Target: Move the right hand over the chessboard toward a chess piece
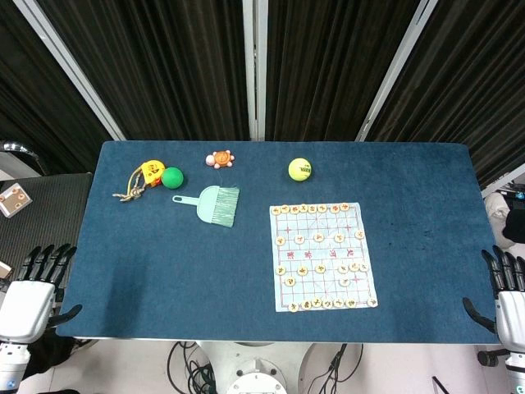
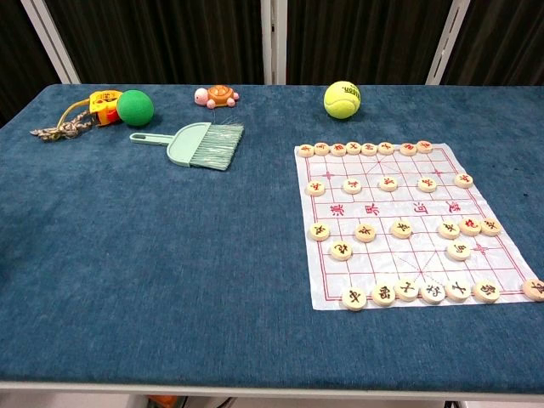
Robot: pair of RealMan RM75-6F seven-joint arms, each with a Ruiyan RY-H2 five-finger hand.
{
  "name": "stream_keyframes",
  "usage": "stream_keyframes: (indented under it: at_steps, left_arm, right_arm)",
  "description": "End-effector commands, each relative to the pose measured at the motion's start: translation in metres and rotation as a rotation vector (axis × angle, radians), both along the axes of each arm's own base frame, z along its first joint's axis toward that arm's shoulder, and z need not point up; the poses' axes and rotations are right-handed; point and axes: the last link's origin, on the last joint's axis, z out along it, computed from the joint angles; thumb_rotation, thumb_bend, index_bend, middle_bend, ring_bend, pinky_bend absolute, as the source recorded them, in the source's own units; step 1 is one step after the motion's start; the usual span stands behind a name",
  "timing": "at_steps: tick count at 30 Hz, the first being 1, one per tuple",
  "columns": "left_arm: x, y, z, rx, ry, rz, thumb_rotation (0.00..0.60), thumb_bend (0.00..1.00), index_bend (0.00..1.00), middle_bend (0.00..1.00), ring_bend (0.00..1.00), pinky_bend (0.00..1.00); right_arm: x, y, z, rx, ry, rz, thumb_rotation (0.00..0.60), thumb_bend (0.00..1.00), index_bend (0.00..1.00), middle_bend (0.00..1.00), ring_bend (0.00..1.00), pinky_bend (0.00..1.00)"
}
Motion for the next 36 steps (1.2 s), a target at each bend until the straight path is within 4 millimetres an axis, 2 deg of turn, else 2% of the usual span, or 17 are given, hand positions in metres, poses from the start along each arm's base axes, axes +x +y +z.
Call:
stream_keyframes:
  at_steps: [1, 11, 20, 28, 36]
  left_arm:
    - [0.0, 0.0, 0.0, 0.0, 0.0, -0.001, 0.6, 0.1, 0.05, 0.05, 0.0, 0.0]
    - [0.0, -0.003, 0.0, 0.004, 0.0, 0.003, 0.6, 0.1, 0.05, 0.05, 0.0, 0.0]
    - [-0.001, -0.004, -0.001, 0.001, -0.002, 0.001, 0.6, 0.1, 0.05, 0.05, 0.0, 0.0]
    - [-0.002, -0.009, 0.001, 0.012, -0.006, 0.004, 0.6, 0.1, 0.05, 0.05, 0.0, 0.0]
    - [-0.003, -0.012, 0.002, 0.016, -0.009, 0.002, 0.6, 0.1, 0.05, 0.05, 0.0, 0.0]
  right_arm:
    - [0.0, 0.0, 0.0, 0.0, 0.0, 0.0, 0.6, 0.15, 0.0, 0.0, 0.0, 0.0]
    - [0.004, -0.001, -0.003, 0.015, 0.003, 0.018, 0.6, 0.15, 0.0, 0.0, 0.0, 0.0]
    - [0.022, -0.013, -0.018, 0.083, 0.032, 0.088, 0.6, 0.15, 0.0, 0.0, 0.0, 0.0]
    - [0.055, -0.034, -0.06, 0.222, 0.053, 0.211, 0.6, 0.15, 0.0, 0.0, 0.0, 0.0]
    - [0.106, -0.066, -0.113, 0.379, 0.141, 0.357, 0.6, 0.15, 0.01, 0.0, 0.0, 0.0]
